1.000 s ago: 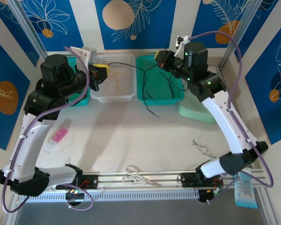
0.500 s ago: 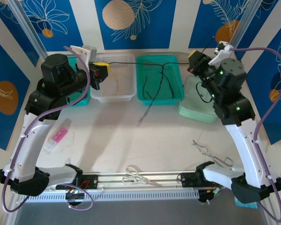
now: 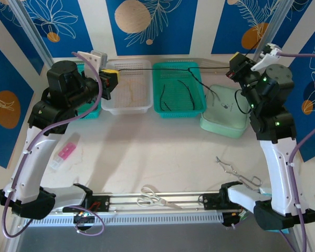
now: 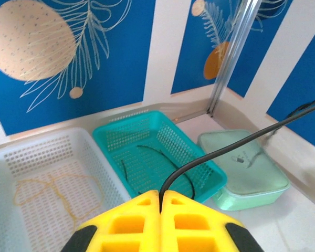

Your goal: Untangle the cables

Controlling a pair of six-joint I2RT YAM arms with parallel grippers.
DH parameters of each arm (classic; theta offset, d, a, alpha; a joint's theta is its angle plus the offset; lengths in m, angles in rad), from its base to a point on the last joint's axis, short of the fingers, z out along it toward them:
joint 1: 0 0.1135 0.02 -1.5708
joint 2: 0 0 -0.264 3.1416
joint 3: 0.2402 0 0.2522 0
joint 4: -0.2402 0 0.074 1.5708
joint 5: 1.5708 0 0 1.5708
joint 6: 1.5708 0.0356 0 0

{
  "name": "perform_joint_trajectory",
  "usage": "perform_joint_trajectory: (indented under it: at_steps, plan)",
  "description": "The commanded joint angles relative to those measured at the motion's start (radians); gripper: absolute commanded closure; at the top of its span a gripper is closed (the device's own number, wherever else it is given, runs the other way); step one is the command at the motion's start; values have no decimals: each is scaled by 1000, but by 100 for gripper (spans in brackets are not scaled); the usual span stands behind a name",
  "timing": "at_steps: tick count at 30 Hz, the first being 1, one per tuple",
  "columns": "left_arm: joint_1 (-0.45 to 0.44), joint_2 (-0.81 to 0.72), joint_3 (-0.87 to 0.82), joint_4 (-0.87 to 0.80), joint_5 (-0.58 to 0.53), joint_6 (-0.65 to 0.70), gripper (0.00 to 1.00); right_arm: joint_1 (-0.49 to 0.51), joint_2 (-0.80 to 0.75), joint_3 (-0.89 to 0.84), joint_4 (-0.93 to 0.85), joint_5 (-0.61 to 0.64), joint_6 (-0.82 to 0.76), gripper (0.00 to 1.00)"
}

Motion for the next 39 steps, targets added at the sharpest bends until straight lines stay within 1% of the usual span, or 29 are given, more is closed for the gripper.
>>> perform_joint_trajectory:
  at_steps: [1,7,11,14,18,22,25,29,34,37,39]
  plan:
    - [12,-3,63,-83,-133,38,100,-55,3,63,-27,-5,-30,100]
    - [38,-12,52,-109,-187,55,100,-126,18,97,-59,-15,-43,100]
    - [71,-53,-8,-138,-223,60,100,-175,22,112,-57,-37,-35,100]
    - [102,-82,-57,-140,-216,60,100,-203,32,124,-56,-49,-33,100]
    - [143,-91,-81,-164,-215,63,100,-243,47,138,-65,-60,-35,100]
    - [202,-93,-118,-165,-198,56,100,-292,46,137,-72,-63,-46,100]
    - [251,-92,-146,-157,-174,27,100,-342,42,131,-76,-73,-48,100]
    - [314,-106,-216,-86,-140,-33,100,-413,43,130,-79,-84,-45,100]
    - [400,-123,-316,34,-107,-113,100,-506,44,136,-89,-131,-25,100]
    - [437,-126,-355,79,-109,-145,100,-542,42,137,-91,-143,-16,100]
    - [463,-142,-407,159,-123,-184,100,-557,45,137,-89,-148,-14,100]
